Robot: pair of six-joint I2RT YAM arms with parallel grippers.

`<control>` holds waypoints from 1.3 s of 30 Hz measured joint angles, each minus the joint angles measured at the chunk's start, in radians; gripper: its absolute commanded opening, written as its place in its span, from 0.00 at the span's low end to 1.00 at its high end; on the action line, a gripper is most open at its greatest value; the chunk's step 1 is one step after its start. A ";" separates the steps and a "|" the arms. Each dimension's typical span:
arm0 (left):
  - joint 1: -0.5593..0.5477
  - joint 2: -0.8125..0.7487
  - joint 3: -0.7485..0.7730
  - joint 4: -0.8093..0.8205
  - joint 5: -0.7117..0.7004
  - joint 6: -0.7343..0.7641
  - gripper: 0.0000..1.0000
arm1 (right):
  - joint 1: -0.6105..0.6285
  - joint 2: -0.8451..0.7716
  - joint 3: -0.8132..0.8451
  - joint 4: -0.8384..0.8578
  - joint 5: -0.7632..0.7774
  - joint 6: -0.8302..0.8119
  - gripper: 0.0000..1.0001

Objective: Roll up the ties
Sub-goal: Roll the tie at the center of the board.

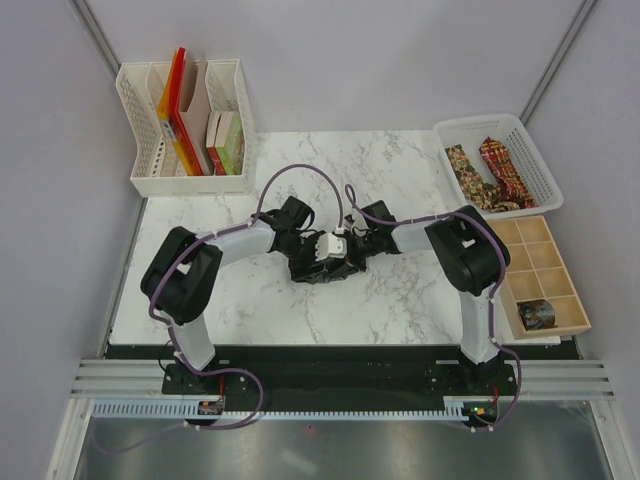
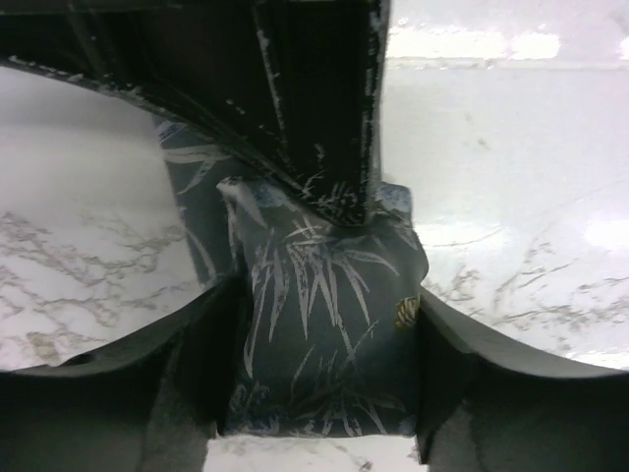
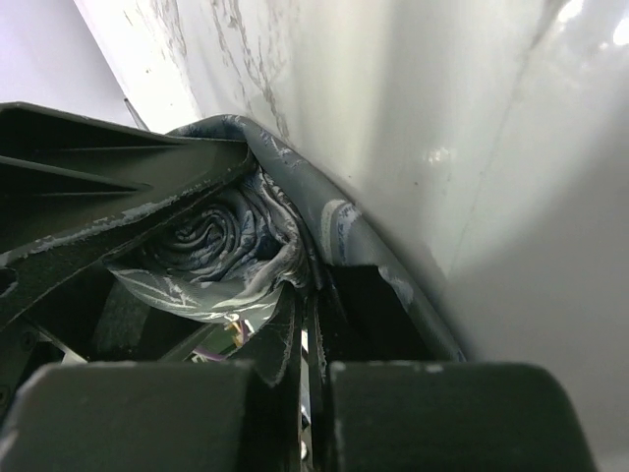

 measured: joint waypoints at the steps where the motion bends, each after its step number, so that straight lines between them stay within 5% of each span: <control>1: 0.000 0.005 0.006 0.002 -0.005 -0.001 0.60 | 0.000 0.000 -0.002 0.004 0.000 0.003 0.00; 5: 0.000 0.030 0.045 -0.036 -0.002 0.017 0.49 | 0.003 -0.019 -0.024 0.032 0.020 0.023 0.00; 19: -0.003 0.051 0.071 -0.111 0.058 0.159 0.45 | 0.021 -0.116 -0.078 0.021 0.103 0.040 0.00; 32: 0.005 0.019 0.048 -0.142 0.069 0.171 0.80 | -0.001 -0.043 -0.054 0.022 0.037 0.032 0.00; 39: 0.063 -0.113 -0.026 -0.159 0.101 0.171 0.82 | -0.002 -0.014 -0.027 0.014 0.009 0.016 0.00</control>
